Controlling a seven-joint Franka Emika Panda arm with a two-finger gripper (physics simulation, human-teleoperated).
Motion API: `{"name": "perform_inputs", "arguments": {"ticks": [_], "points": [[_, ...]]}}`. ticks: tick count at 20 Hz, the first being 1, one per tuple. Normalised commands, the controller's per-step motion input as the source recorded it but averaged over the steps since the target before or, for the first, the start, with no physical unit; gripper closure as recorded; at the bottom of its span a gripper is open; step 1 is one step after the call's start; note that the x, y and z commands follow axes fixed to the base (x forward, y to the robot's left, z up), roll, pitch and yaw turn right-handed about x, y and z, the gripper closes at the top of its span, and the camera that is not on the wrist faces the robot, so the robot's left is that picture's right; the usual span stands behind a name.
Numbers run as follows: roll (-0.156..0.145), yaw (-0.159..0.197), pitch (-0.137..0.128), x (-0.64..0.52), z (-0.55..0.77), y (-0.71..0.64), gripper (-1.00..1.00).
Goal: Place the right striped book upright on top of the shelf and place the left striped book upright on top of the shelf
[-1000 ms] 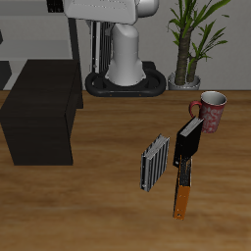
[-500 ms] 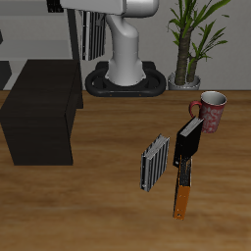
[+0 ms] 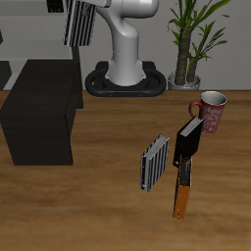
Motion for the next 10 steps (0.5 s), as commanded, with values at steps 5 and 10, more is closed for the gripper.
{"name": "perform_inputs", "arguments": {"ticks": [5, 10], "points": [[-0.025, -0.1, -0.012, -0.26, -0.04, -0.26, 1.0], [0.129, -0.121, -0.021, -0.16, 0.01, -0.15, 1.0]]}}
